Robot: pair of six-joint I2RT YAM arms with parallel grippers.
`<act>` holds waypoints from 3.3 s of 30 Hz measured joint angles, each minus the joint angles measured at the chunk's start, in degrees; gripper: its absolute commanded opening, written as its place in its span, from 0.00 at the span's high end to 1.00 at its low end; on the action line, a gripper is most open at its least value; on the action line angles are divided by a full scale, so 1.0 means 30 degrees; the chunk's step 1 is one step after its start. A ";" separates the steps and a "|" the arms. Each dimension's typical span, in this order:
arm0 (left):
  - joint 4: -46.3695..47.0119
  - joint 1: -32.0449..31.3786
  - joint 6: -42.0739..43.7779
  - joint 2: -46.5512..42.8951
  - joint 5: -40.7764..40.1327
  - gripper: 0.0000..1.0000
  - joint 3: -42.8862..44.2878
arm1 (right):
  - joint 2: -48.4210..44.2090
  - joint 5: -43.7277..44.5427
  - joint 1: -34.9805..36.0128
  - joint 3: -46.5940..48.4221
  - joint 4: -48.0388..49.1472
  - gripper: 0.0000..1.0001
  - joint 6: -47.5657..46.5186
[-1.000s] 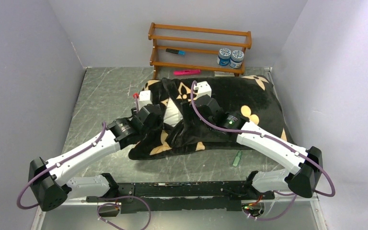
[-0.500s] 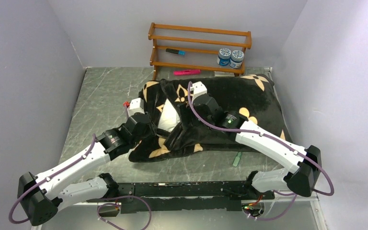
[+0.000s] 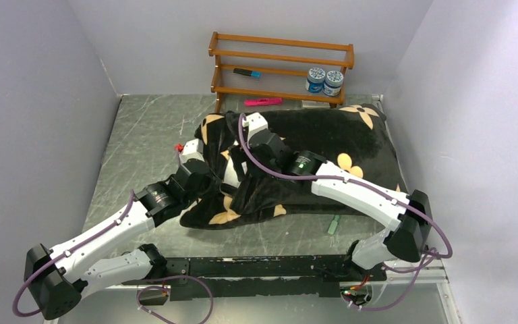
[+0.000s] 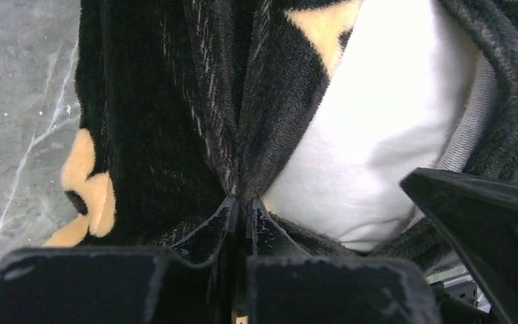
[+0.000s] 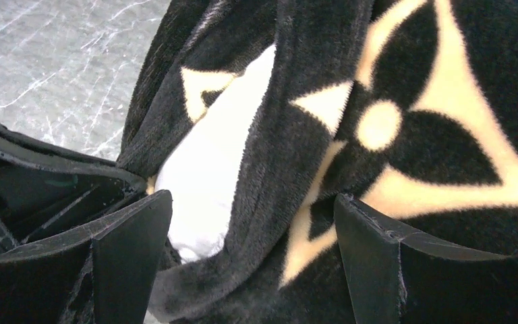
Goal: Remove the pillowcase from the pillow
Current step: Remove the pillow from the pillowcase.
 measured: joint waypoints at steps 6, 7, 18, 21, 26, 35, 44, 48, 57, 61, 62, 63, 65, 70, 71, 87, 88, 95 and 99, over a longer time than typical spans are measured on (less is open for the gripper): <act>-0.0117 0.0000 -0.0262 -0.0087 -0.0015 0.95 0.0015 | 0.1231 0.1355 0.0423 0.0750 -0.0277 0.19 0.0066; -0.0138 0.0000 -0.0306 -0.0102 -0.0022 0.95 0.0015 | 0.1290 0.1690 0.0488 0.0750 -0.0379 0.22 0.0058; -0.1035 -0.0007 -0.1115 -0.0080 -0.0444 0.95 0.0408 | 0.1239 0.5064 0.0641 0.0546 -0.1763 0.71 -0.0583; -0.1355 -0.0007 -0.1260 -0.0080 -0.0612 0.95 0.0627 | 0.1049 0.5719 0.0692 0.0240 -0.2040 0.89 -0.0692; -0.2149 0.0015 -0.1362 0.0095 -0.0933 0.95 0.1326 | 0.0590 0.6688 0.0648 0.0007 -0.2630 1.00 -0.0714; -0.3439 0.0590 -0.1122 0.0750 -0.1326 0.95 0.3177 | -0.0495 0.6943 -0.0750 -0.0117 -0.3067 1.00 -0.1100; -0.3789 0.1508 -0.1290 0.0153 -0.1064 0.95 0.2463 | -0.1596 0.5945 -0.1566 -0.1188 -0.2696 1.00 -0.1246; -0.2732 0.2266 -0.2412 -0.1013 -0.0299 0.95 -0.0189 | -0.1843 0.4809 -0.1566 -0.1858 -0.2273 1.00 -0.1290; -0.0656 0.3330 -0.1938 -0.0546 0.1559 0.95 -0.1982 | -0.2025 0.2892 -0.1574 -0.1945 -0.2098 0.85 -0.2127; -0.0481 0.3475 -0.1464 -0.0860 0.2113 0.95 -0.1989 | -0.1974 0.2579 -0.0787 -0.1166 -0.2368 0.78 -0.2477; -0.0423 0.3504 -0.1392 -0.1005 0.2266 0.95 -0.2025 | -0.1902 0.2535 -0.0466 -0.0809 -0.2441 0.75 -0.2499; -0.0364 0.3526 -0.1348 -0.1151 0.2404 0.95 -0.2084 | -0.1814 0.2484 -0.0117 -0.0452 -0.2463 0.73 -0.2499; -0.0233 0.3555 -0.1246 -0.1362 0.2637 0.95 -0.2244 | -0.1588 0.2441 0.0619 0.0299 -0.2463 0.68 -0.2448; 0.0029 0.3621 -0.1202 -0.1435 0.2922 0.95 -0.2521 | -0.0925 0.1931 0.1909 0.1902 -0.2528 0.60 -0.2018; 0.0051 0.3636 -0.1209 -0.1443 0.2965 0.95 -0.2550 | -0.0714 0.1756 0.2215 0.2288 -0.2514 0.59 -0.1836; 0.0342 0.3708 -0.1989 -0.1887 0.3410 0.95 -0.3024 | 0.2987 -0.0226 0.3650 0.3308 -0.2302 0.45 0.0998; 0.0342 0.3716 -0.1996 -0.1887 0.3475 0.95 -0.3024 | 0.3140 -0.0138 0.3650 0.3242 -0.2302 0.43 0.1122; 0.0328 0.3752 -0.2047 -0.1916 0.3708 0.95 -0.3024 | 0.4131 0.1457 0.3636 0.3147 -0.3279 0.30 0.2047; 0.0321 0.3752 -0.2040 -0.1974 0.3803 0.95 -0.3024 | 0.4670 0.2186 0.3679 0.3504 -0.3942 0.27 0.2506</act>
